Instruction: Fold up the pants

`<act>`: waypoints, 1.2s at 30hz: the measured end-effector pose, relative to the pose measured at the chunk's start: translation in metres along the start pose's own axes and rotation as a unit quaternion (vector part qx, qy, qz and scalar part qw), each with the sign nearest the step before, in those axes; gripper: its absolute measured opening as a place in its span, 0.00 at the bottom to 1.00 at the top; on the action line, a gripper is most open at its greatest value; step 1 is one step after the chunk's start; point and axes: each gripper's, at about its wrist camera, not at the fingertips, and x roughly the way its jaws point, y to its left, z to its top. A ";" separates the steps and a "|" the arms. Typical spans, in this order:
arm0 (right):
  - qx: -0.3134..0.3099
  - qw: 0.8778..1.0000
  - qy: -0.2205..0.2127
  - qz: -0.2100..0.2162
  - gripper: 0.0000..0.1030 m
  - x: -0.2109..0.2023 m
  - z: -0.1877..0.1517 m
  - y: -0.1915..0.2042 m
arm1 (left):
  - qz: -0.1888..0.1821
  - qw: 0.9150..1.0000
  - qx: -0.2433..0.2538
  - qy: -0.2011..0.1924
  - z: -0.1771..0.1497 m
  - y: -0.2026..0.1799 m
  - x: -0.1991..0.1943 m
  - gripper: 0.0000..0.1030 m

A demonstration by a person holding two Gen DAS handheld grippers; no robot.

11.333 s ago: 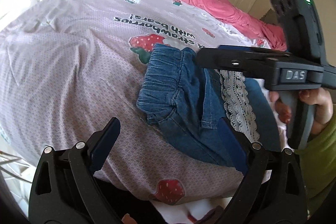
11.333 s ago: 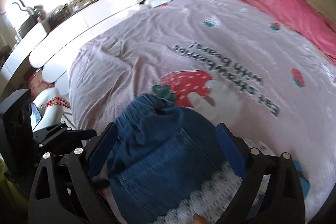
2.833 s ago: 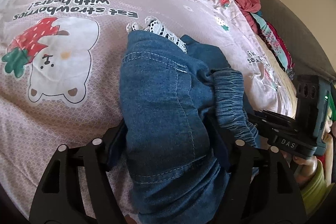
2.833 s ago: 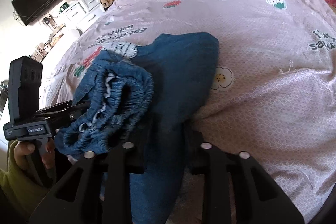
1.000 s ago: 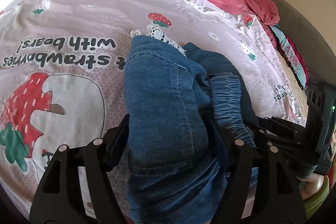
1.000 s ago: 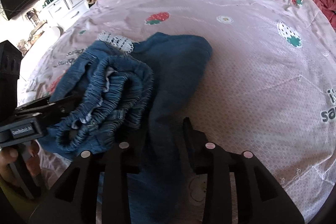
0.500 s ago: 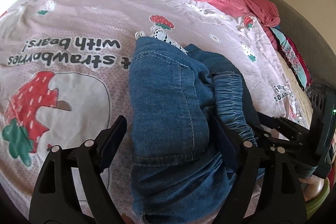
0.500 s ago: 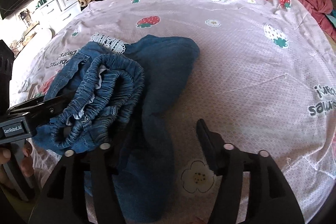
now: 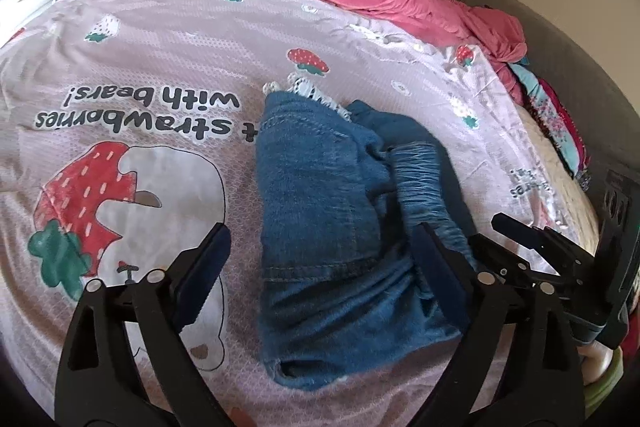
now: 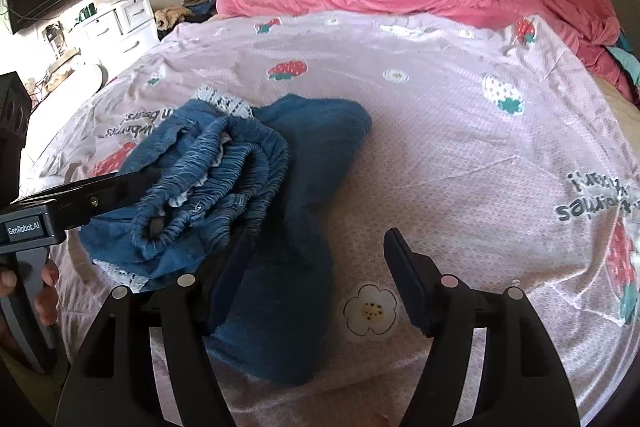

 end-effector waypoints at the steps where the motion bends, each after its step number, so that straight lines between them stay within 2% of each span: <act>1: 0.000 1.000 -0.006 -0.003 0.86 -0.004 0.000 0.001 | -0.002 1.000 -0.001 -0.003 0.000 -0.001 -0.003 0.85; 2: 0.003 1.000 -0.011 -0.005 0.90 -0.006 -0.001 0.001 | -0.003 1.000 0.000 -0.007 0.000 -0.002 -0.006 0.86; 7: 0.011 0.999 -0.046 -0.008 0.90 -0.029 -0.003 -0.001 | -0.008 1.000 0.006 -0.028 -0.007 -0.009 -0.023 0.90; 10: 0.010 0.998 -0.068 -0.010 0.95 -0.046 -0.006 -0.002 | -0.006 0.999 0.013 -0.038 -0.014 -0.015 -0.035 0.91; 17: 0.004 0.995 -0.100 -0.010 0.96 -0.082 -0.014 0.006 | 0.003 0.998 0.027 -0.053 -0.037 -0.026 -0.062 0.91; 26: 0.005 0.996 -0.094 -0.002 0.96 -0.106 -0.042 0.011 | 0.023 0.997 0.022 -0.063 -0.066 -0.024 -0.090 0.91; 36: 0.000 0.998 -0.059 0.004 0.96 -0.101 -0.067 0.021 | 0.051 0.998 0.012 -0.026 -0.095 -0.019 -0.079 0.91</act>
